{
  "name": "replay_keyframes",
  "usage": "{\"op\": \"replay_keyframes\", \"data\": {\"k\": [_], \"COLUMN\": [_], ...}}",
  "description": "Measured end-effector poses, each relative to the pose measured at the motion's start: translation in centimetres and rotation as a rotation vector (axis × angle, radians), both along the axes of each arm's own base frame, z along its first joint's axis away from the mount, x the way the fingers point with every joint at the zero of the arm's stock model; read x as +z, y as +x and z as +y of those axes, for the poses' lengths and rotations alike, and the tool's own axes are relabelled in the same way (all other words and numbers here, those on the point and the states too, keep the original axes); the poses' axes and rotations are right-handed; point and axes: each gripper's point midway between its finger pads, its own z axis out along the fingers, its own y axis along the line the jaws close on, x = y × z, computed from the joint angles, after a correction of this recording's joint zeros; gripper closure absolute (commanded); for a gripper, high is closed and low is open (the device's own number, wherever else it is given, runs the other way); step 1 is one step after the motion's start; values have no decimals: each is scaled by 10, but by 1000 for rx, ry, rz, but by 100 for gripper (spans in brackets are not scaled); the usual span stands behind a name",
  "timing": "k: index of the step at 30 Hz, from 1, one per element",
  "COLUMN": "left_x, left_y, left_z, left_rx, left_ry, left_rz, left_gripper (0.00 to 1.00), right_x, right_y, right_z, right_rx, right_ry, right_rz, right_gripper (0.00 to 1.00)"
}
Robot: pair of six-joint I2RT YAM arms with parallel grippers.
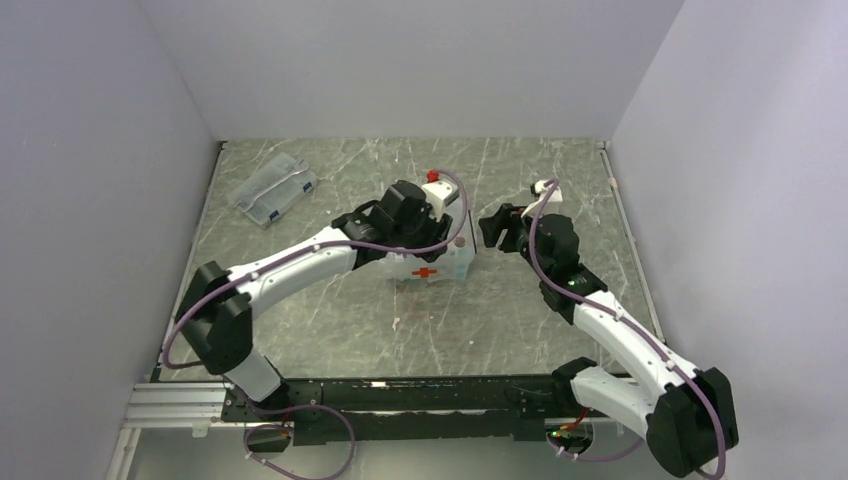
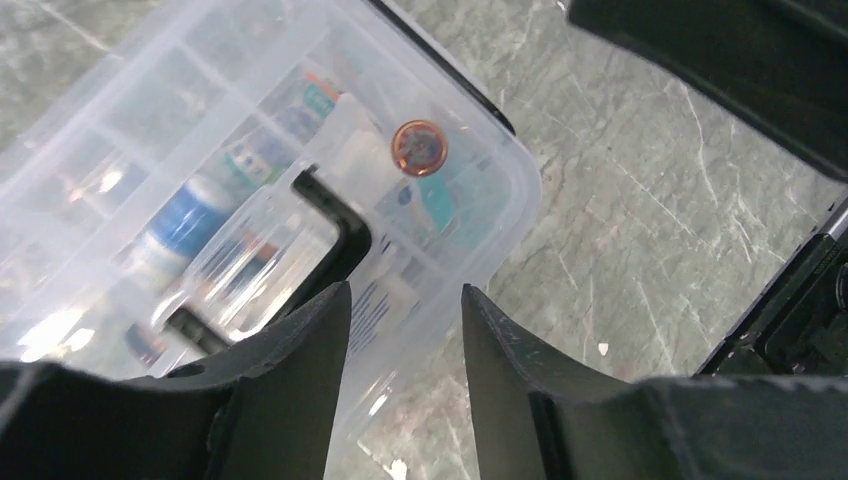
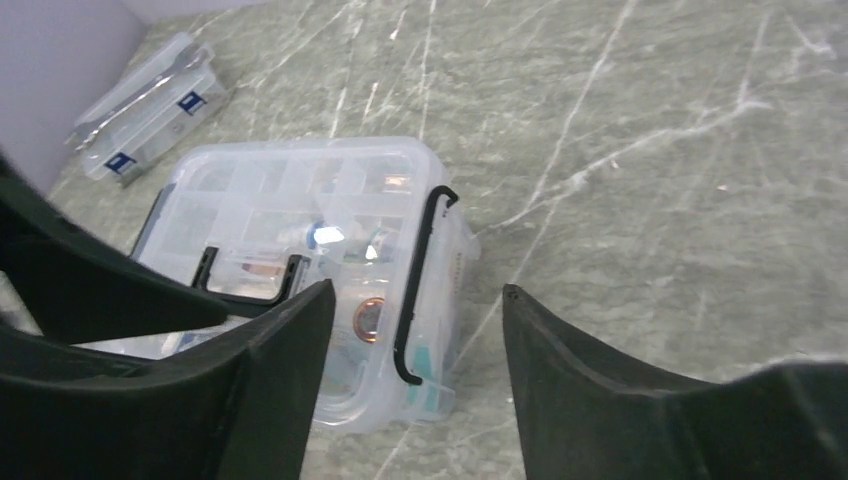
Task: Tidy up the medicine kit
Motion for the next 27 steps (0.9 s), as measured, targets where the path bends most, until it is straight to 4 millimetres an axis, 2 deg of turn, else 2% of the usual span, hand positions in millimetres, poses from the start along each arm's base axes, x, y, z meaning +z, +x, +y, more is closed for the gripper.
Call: {"op": "replay_keyframes", "data": {"k": [5,6,7,9,10,11,12,15,19,24,27], "left_x": [28,34,41,50,53,56,58,59,55,47,50], "left_y": [-6,-7,-9,-13,-14,-16,-18,-25,-35,-55,-68], "left_z": [30,37,44,58,64,71,78,99,125,161,183], "left_rx": [88,107,130,165,181,201,218,275,330,398,442], "left_ry": [1,-2,-6,-9,-8,-7,-2,11,33,44,23], "left_rz": [-55,-69,-82,-103,-112,-125,-133,-143,-159,-166,-178], "left_gripper": [39,38,37,36,30,6,1,1,1,1,1], "right_x": [0,0,-1,3,6,9,12,16,9,4,2], "right_y": [-10,-13,-17,-25,-28,-32,-35,-45,-57,-68,-73], "right_z": [-17,-19,-23,-30,-33,-36,-39,-48,-61,-75,-81], "right_rx": [-46,-51,-57,-73,-80,-85,-93,-120,-172,-245,-295], "right_ry": [-39,-46,-54,-61,-62,-63,-62,-61,-70,-71,-49], "right_rz": [19,26,33,32,25,19,12,10,60,144,186], "right_gripper": [19,13,2,0,0,0,0,0,0,0,0]}}
